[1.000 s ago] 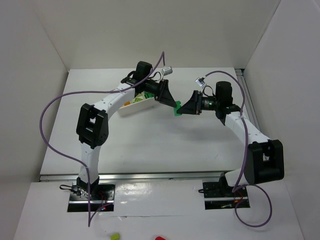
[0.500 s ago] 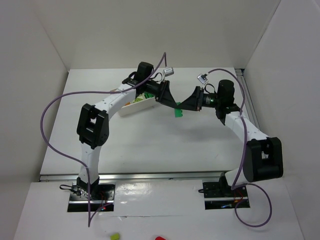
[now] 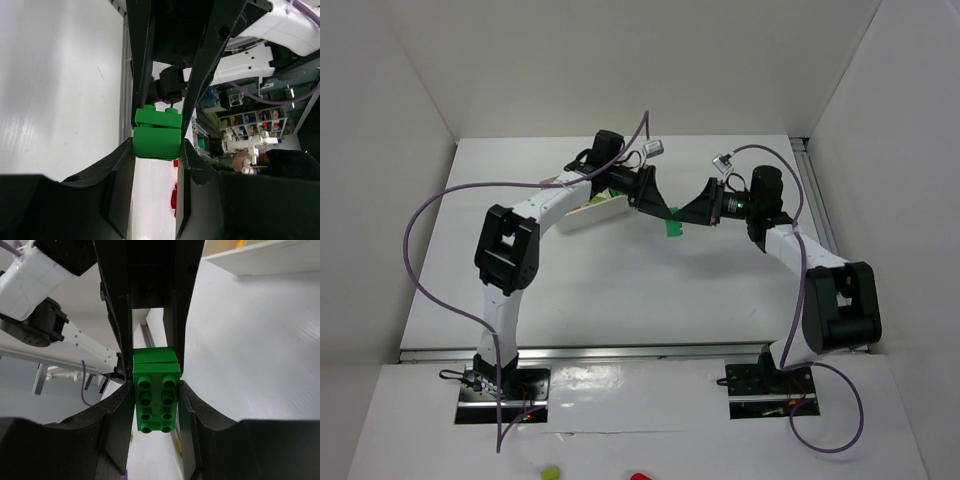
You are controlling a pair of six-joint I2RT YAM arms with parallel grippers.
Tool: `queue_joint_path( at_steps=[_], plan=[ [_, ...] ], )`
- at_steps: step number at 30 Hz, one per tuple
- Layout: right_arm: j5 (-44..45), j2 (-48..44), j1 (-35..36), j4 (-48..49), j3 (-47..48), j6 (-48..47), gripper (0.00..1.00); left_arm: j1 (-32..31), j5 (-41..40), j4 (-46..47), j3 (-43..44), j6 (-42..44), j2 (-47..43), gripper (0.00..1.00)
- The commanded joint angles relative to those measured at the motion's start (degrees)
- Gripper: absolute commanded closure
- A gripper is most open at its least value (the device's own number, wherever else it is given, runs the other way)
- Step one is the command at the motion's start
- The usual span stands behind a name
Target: Sort the legos into containers by color
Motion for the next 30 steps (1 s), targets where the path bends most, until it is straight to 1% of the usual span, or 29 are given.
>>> queue_joint_path(
  at_steps=[1,2,6,9,11,15,16,17,18,19,20,21,22,24,25,27,28,29,30],
  plan=[
    [1.7,3.5,-0.3,2.8,-3.1,-2.2,0.79,2.0,-0.4,1.6,-1.6,2.5,3.0,1.0],
    [1.7,4.1,-0.3,3.3,-3.6,-2.2,0.79,2.0,-0.4,-0.3,-2.1,3.4,3.5,1.0],
    [2.8,7.6,-0.3,3.3,-4.2,-4.1,0.8,2.0,-2.5,-0.8,-4.1,5.3,6.2,1.0],
    [3.8,10.3,-0.3,2.6,-4.7,-4.7,0.85,2.0,-3.1,-1.4,-4.1,5.9,8.0,1.0],
    [4.6,11.0,-0.3,1.4,-4.7,-5.5,0.86,2.0,-3.1,-2.2,-4.1,5.9,8.8,1.0],
    [8.3,11.0,-0.3,-4.6,-3.8,-8.6,0.87,2.5,-5.0,-4.3,-4.1,7.1,8.3,1.0],
    [11.6,10.4,-0.3,-6.1,-3.0,-9.5,0.87,3.1,-7.1,-5.4,-3.5,7.9,7.5,1.0],
    [13.1,9.6,-0.3,-9.0,-2.1,-10.0,0.87,3.9,-8.8,-9.4,-1.4,8.8,7.0,1.0],
    [14.8,8.9,-0.3,-10.2,-2.1,-10.0,0.87,3.9,-11.4,-11.9,0.1,9.5,6.5,1.0],
    [18.8,7.4,-0.3,-11.4,-1.6,-10.0,0.89,4.6,-20.2,-15.0,1.9,10.2,5.8,1.0],
    [20.6,6.5,-0.3,-12.4,-1.5,-10.0,0.9,5.2,-25.7,-18.3,7.0,10.2,5.8,1.0],
    [22.4,5.5,-0.3,-13.6,-1.5,-10.0,0.9,5.2,-31.1,-24.5,9.8,10.2,5.8,1.0],
    [25.4,4.6,-0.3,-13.6,-1.5,-9.4,0.9,5.8,-39.7,-27.0,12.5,9.5,6.4,1.0],
    [27.6,1.8,-0.3,-14.3,-1.5,-8.9,0.9,5.8,-45.9,-29.9,17.8,8.3,7.1,1.0],
    [29.3,0.7,-0.3,-14.3,-1.5,-8.9,0.9,5.8,-51.1,-29.9,18.3,7.6,6.4,1.0],
    [30.9,-0.2,-0.3,-16.8,-0.8,-9.4,0.9,5.2,-55.3,-29.9,19.0,7.0,5.3,1.0],
    [30.9,-0.2,-0.3,-17.4,-0.8,-9.4,0.9,5.2,-57.2,-29.9,20.0,6.1,5.3,1.0],
    [31.7,-0.8,-0.3,-17.4,-0.8,-9.9,0.9,5.2,-60.8,-29.9,20.7,4.5,5.3,1.0],
    [32.2,-0.8,-0.3,-18.1,-0.8,-9.9,0.9,5.8,-62.3,-29.9,21.9,3.5,5.8,1.0]
  ],
)
